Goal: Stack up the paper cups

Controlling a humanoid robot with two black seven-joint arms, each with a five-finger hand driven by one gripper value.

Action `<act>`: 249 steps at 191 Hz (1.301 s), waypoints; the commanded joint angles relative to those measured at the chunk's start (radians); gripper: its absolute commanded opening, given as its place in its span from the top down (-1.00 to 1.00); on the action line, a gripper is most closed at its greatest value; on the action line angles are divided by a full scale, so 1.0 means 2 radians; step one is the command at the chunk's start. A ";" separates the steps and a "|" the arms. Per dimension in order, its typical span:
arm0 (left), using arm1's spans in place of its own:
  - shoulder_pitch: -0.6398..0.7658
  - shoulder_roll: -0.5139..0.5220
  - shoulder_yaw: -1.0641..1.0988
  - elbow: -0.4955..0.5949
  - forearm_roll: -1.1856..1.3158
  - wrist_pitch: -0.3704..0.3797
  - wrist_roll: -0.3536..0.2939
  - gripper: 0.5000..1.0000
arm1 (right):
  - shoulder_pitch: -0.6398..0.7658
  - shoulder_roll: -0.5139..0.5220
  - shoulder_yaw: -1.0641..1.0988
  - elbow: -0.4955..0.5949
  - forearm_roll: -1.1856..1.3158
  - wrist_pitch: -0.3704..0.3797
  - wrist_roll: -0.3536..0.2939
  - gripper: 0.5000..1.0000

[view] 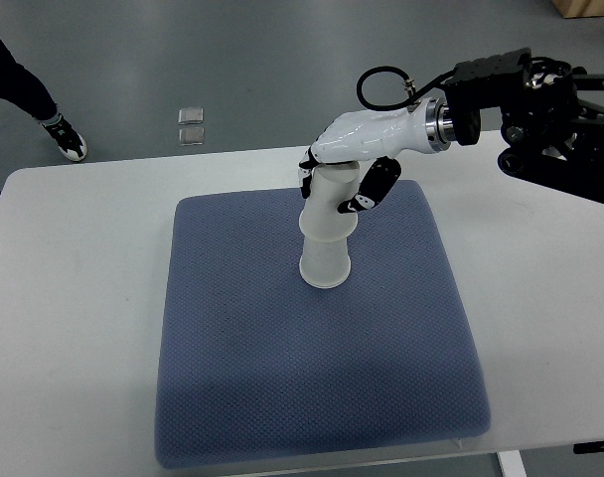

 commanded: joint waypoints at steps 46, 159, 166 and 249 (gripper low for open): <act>0.000 0.000 0.000 0.000 0.000 0.000 0.000 -1.00 | -0.010 0.006 -0.002 -0.011 0.000 -0.003 -0.002 0.18; 0.000 0.000 0.000 0.000 0.000 0.000 -0.001 -1.00 | -0.011 0.004 -0.003 -0.010 0.008 -0.001 0.002 -0.43; 0.000 0.000 0.000 0.000 0.000 0.000 -0.001 -1.00 | -0.010 0.003 -0.003 -0.010 0.008 -0.002 0.003 -0.45; 0.000 0.000 0.000 0.000 0.000 0.000 0.000 -1.00 | -0.003 -0.024 0.085 -0.092 0.277 0.004 -0.001 -0.61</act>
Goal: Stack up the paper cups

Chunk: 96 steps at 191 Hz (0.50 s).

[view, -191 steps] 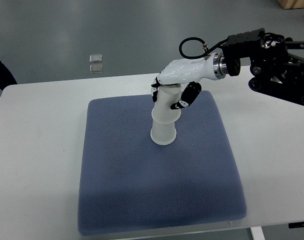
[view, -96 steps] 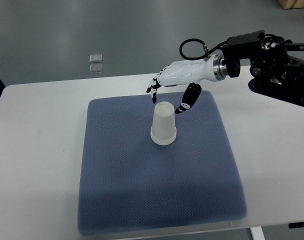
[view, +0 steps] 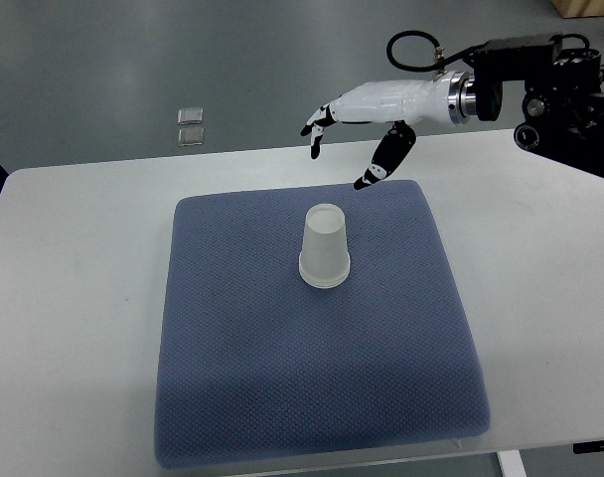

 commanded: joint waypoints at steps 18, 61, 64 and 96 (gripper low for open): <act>0.000 0.000 0.000 0.000 0.000 0.000 0.001 -1.00 | -0.005 -0.007 0.070 -0.054 0.271 0.006 -0.004 -0.61; 0.000 0.000 0.000 0.000 0.000 0.000 0.000 -1.00 | -0.041 0.002 0.077 -0.075 0.597 -0.055 -0.004 -0.61; 0.000 0.000 0.000 0.000 0.000 0.000 0.000 -1.00 | -0.045 0.003 0.077 -0.078 0.620 -0.066 -0.004 -0.61; 0.001 0.000 0.000 0.000 0.000 0.000 0.000 -1.00 | -0.082 0.039 0.078 -0.102 0.742 -0.154 -0.003 -0.61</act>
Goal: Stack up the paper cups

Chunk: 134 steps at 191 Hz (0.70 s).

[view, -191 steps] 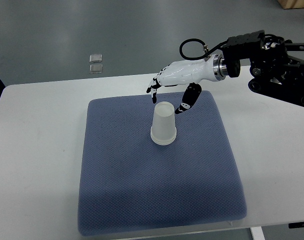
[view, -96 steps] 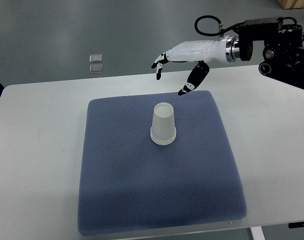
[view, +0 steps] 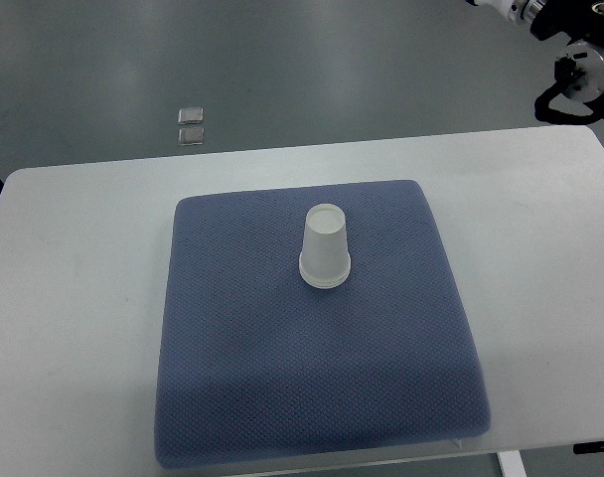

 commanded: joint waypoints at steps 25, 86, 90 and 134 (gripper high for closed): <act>0.001 0.000 0.000 0.000 0.000 0.000 0.000 -1.00 | -0.051 0.040 0.000 -0.038 0.144 -0.094 0.000 -0.61; 0.001 0.000 -0.001 0.000 0.000 0.000 0.000 -1.00 | -0.120 0.070 0.002 -0.047 0.154 -0.045 0.007 -0.61; 0.001 0.000 -0.001 0.000 0.000 0.000 0.000 -1.00 | -0.123 0.073 0.002 -0.049 0.155 -0.041 0.008 -0.61; 0.001 0.000 -0.001 0.000 0.000 0.000 0.000 -1.00 | -0.137 0.078 0.002 -0.063 0.139 -0.032 0.043 -0.62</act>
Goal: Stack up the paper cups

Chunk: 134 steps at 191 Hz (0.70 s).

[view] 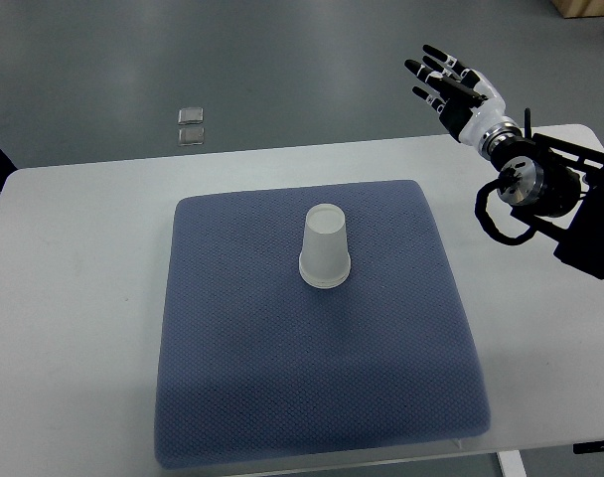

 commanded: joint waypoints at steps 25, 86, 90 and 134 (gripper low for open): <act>0.000 0.000 0.001 0.000 0.000 0.000 0.001 -1.00 | -0.012 0.004 -0.002 -0.009 -0.011 -0.001 0.015 -0.62; 0.000 0.000 0.001 0.000 0.000 0.000 0.001 -1.00 | -0.045 0.026 0.000 -0.014 -0.021 -0.001 0.018 -0.62; 0.000 0.000 0.001 0.000 0.000 0.000 0.000 -1.00 | -0.046 0.026 0.000 -0.014 -0.023 -0.001 0.018 -0.62; 0.000 0.000 0.001 0.000 0.000 0.000 0.001 -1.00 | -0.048 0.026 0.011 -0.020 -0.025 0.000 0.033 -0.62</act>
